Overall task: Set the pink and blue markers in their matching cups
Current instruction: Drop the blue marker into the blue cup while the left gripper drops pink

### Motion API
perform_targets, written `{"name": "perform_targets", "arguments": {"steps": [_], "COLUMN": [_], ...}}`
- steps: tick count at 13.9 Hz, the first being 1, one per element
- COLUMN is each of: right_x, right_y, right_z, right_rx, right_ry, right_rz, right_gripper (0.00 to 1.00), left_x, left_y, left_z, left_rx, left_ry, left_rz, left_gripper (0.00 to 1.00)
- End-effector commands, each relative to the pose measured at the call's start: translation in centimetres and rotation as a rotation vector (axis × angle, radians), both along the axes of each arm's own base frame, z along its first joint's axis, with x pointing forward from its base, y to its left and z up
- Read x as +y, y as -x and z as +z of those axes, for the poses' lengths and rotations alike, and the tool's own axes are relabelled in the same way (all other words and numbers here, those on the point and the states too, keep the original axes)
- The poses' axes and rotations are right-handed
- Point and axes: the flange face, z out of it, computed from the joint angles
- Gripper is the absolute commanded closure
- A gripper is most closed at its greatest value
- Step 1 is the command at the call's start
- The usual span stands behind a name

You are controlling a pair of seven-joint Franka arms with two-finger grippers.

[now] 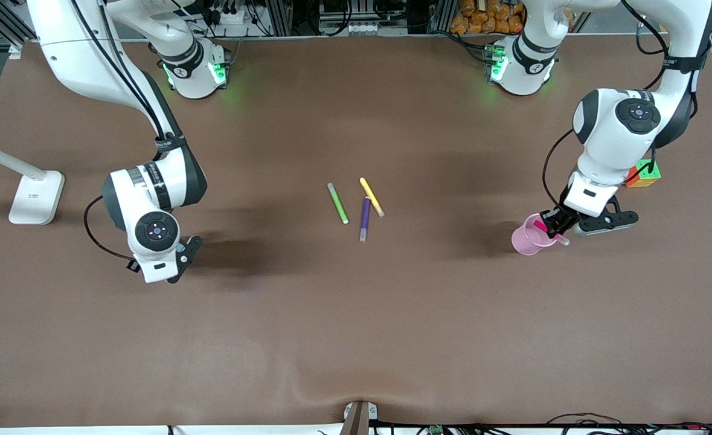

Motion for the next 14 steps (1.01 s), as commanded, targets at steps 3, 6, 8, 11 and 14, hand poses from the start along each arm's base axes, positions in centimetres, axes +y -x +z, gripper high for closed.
{"name": "perform_targets", "arguments": {"steps": [3,6,8,11,14], "right_x": [-0.4,-0.5,-0.4,-1.2,-2.9], "right_y": [-0.4,-0.4,-0.5,-0.2,-0.4], "right_z": [2.6,4.4,6.7,11.3,15.4], "right_rx": [-0.046,-0.075,-0.11,-0.172,-0.243], "right_ry": [0.004,-0.016,-0.049,-0.147,-0.178], "right_rz": [-0.019,-0.046,-0.124,-0.246,-0.37], "right_gripper": [0.47,0.0,0.0,0.0,0.0], "left_x": [0.1,0.0,-0.1,0.0,-0.2], "left_y": [1.1,0.9,0.7,0.0,-1.7], "left_z": [-0.1,-0.6,-0.4,0.8,4.6], "left_rx": [-0.004,0.006,0.002,0.006,0.1], "left_ry": [-0.01,-0.007,-0.009,-0.014,-0.045], "left_rz": [-0.013,0.0,-0.004,-0.004,0.011], "left_gripper": [1.0,0.02,0.0,0.0,0.0]}}
